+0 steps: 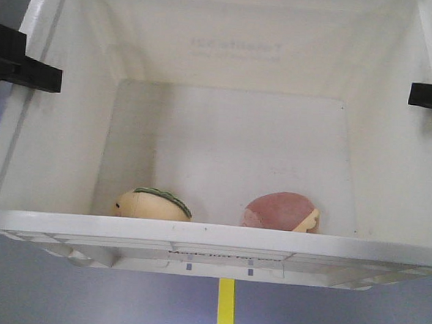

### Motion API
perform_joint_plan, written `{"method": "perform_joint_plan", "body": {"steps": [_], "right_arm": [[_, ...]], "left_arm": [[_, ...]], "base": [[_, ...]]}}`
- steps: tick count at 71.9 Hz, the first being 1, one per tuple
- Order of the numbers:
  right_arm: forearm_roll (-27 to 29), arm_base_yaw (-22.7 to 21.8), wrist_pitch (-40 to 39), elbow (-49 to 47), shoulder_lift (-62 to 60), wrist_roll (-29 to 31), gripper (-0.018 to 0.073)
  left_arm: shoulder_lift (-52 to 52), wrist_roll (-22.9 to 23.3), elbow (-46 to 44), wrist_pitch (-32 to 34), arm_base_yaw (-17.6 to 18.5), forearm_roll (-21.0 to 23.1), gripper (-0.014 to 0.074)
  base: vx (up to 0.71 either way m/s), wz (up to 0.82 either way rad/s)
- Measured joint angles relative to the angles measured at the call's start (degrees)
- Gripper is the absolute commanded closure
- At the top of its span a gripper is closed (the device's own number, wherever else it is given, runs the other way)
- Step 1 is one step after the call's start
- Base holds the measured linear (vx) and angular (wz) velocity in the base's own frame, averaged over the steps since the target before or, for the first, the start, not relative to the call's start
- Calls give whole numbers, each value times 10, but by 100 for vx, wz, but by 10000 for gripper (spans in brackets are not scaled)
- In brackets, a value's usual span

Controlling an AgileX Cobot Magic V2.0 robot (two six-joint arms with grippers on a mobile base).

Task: Place moving items into box and shelve
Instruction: 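Hold the tote by both rims while the base drives away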

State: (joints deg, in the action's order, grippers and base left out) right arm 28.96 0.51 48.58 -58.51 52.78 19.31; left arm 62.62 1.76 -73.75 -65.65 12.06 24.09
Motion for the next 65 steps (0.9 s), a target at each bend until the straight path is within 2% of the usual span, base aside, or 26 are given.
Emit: {"method": "perform_joint_plan", "body": {"steps": [65], "right_arm": [[0,0,0,0,0,0,565]], "left_arm": [[0,0,0,0,0,0,596]], "base": [[52,12]]}}
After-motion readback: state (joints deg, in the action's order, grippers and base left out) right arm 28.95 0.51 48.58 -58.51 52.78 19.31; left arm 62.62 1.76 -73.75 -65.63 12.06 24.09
